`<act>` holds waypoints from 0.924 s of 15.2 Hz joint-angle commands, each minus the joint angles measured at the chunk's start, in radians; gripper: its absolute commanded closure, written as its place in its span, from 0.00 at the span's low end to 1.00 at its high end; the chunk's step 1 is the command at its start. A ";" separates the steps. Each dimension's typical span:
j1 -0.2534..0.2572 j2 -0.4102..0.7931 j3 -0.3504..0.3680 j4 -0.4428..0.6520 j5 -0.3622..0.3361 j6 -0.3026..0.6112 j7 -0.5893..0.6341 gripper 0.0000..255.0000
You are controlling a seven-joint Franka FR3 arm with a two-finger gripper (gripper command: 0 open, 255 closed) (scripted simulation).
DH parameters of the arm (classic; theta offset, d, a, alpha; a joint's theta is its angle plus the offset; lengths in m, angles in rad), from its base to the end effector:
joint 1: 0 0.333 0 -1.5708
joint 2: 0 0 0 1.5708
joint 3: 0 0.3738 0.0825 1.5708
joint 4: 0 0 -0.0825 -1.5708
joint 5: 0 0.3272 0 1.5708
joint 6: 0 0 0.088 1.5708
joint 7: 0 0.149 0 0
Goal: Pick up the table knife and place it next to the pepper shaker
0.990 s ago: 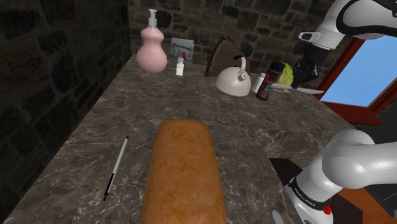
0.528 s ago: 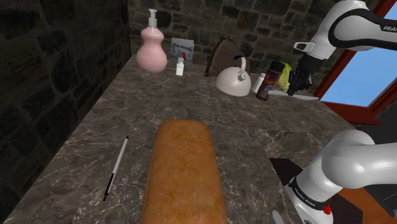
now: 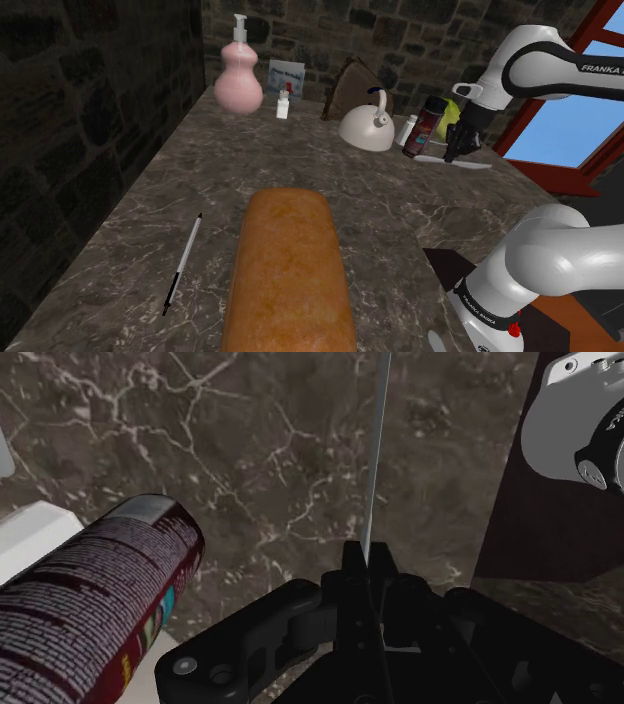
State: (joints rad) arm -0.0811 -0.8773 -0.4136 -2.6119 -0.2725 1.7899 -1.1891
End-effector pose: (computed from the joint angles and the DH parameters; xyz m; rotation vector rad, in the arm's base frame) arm 0.1629 -0.1549 0.4959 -2.8171 -1.3426 -0.0749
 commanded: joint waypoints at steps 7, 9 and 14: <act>-0.008 0.009 -0.023 -0.072 -0.021 0.081 0.001 1.00; -0.008 0.009 -0.023 -0.072 -0.021 0.081 0.001 1.00; -0.008 0.009 -0.023 -0.072 -0.021 0.081 0.001 0.00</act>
State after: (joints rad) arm -0.0892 -0.8685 -0.4371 -2.6838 -0.2936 1.8707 -1.1884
